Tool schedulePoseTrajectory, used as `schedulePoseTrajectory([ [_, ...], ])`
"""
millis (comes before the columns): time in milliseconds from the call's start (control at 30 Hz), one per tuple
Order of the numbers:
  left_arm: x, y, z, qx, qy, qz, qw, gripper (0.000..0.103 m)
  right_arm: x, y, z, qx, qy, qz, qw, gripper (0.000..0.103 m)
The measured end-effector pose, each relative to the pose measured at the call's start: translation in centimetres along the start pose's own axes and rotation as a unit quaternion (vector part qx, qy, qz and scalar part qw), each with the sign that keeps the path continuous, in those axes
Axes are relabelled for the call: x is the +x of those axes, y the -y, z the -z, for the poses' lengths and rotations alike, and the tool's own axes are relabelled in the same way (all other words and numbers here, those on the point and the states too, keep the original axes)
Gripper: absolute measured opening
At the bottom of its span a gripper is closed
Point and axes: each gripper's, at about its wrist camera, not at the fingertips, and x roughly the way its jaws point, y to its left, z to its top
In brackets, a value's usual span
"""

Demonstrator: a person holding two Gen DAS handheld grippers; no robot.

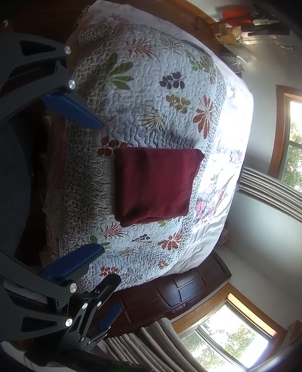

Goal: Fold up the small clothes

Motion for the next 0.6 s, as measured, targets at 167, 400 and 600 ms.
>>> schedulePoseTrajectory([
  [167, -0.05, -0.08, -0.03, 0.0, 0.003, 0.0, 1.0, 0.099, -0.03, -0.11, -0.16, -0.001, 0.001, -0.001, 1.0, 0.1],
  [400, -0.15, -0.33, -0.3, 0.0, 0.008, -0.001, 1.0, 0.099, -0.07, -0.34, -0.46, -0.002, 0.006, -0.002, 1.0, 0.1],
  [600, -0.25, -0.48, -0.51, 0.0, 0.011, -0.003, 0.9999, 0.099, -0.19, -0.53, -0.66, -0.004, 0.01, -0.004, 1.0, 0.1],
])
